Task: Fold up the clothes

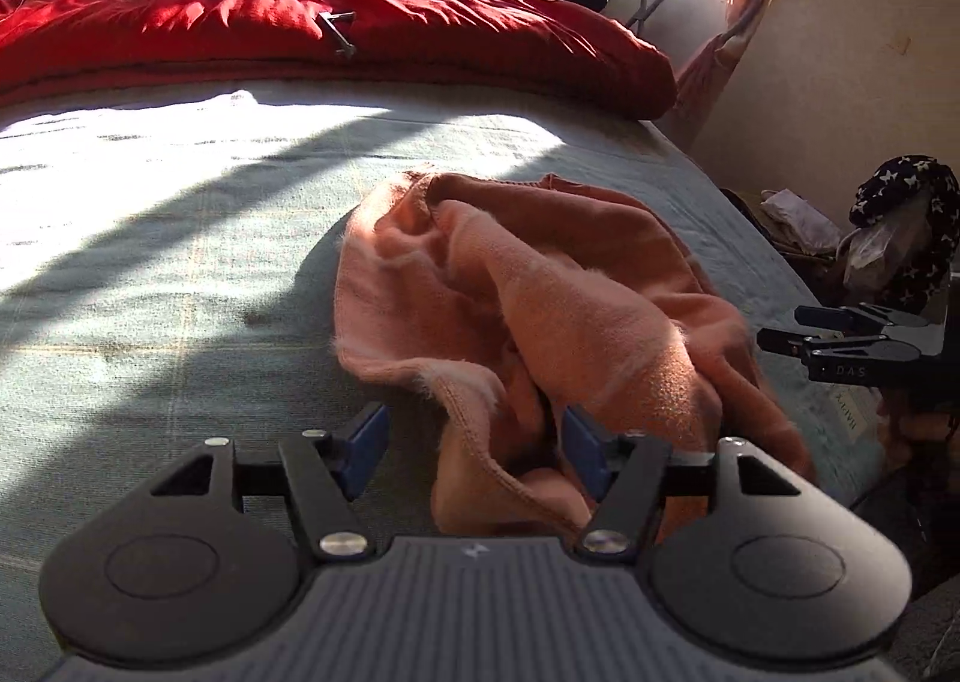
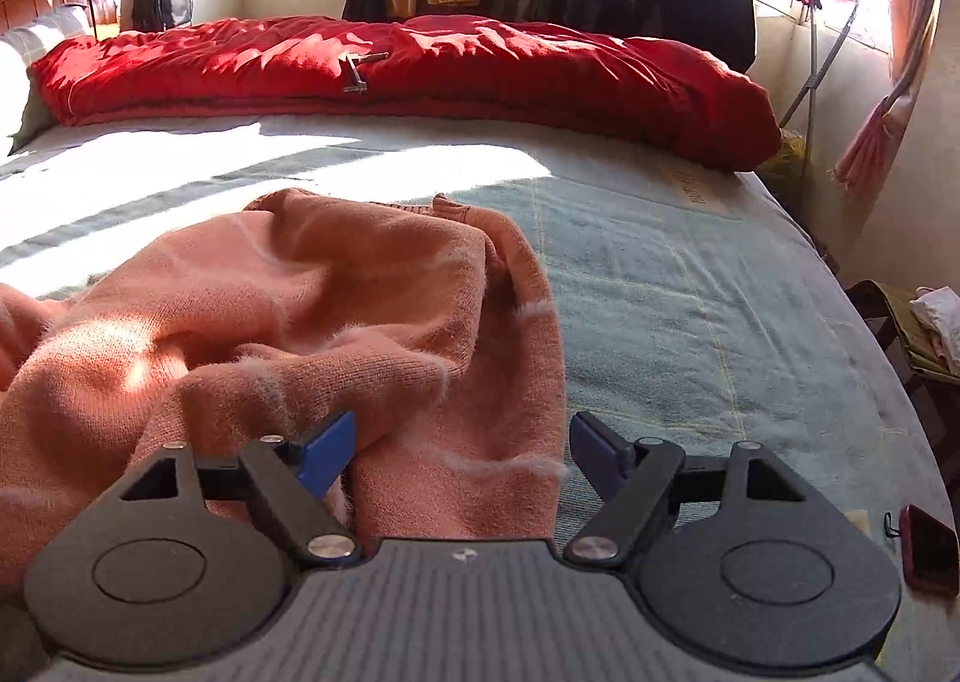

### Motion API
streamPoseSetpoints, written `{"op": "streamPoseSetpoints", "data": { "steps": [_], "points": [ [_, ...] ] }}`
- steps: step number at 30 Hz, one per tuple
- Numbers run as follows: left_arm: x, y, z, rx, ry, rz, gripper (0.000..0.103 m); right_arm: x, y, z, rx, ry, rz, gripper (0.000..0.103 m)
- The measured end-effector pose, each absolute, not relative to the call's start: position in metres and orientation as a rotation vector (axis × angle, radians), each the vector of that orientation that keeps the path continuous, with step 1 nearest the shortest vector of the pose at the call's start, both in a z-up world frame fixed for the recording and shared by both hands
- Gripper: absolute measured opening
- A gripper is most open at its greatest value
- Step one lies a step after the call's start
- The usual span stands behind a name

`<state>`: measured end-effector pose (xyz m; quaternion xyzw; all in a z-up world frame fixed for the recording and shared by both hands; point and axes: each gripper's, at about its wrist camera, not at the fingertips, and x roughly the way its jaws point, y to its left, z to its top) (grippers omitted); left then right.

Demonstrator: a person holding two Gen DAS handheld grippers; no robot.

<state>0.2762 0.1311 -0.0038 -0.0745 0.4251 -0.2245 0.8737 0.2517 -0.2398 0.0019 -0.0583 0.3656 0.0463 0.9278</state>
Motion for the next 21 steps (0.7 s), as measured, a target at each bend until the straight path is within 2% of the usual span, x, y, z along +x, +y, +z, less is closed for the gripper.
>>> {"op": "streamPoseSetpoints", "data": {
  "steps": [4,7,8,9,10,12,14,17,21],
  "points": [
    [0.281,0.132,-0.023,-0.196,0.917,-0.542,0.063,0.246,-0.231,0.011,-0.103,0.741,0.071,0.083],
    [0.287,0.131,-0.030,-0.224,0.906,-0.612,0.057,0.238,-0.218,0.014,-0.120,0.747,0.064,0.083],
    [0.289,0.130,-0.031,-0.227,0.901,-0.630,0.045,0.235,-0.215,0.015,-0.122,0.748,0.064,0.083],
    [0.291,0.129,-0.032,-0.222,0.894,-0.643,0.039,0.232,-0.212,0.016,-0.125,0.749,0.064,0.083],
    [0.293,0.128,-0.034,-0.213,0.887,-0.649,0.037,0.229,-0.210,0.017,-0.125,0.748,0.064,0.083],
    [0.294,0.128,-0.036,-0.187,0.868,-0.650,0.024,0.222,-0.207,0.018,-0.123,0.745,0.061,0.083],
    [0.291,0.128,-0.035,-0.114,0.828,-0.621,0.019,0.217,-0.206,0.018,-0.120,0.744,0.056,0.083],
    [0.288,0.133,-0.032,-0.003,0.768,-0.560,0.016,0.212,-0.206,0.018,-0.100,0.749,0.045,0.083],
    [0.294,0.159,-0.026,0.006,0.775,-0.464,0.015,0.209,-0.205,0.019,-0.093,0.756,0.029,0.083]
  ]
}}
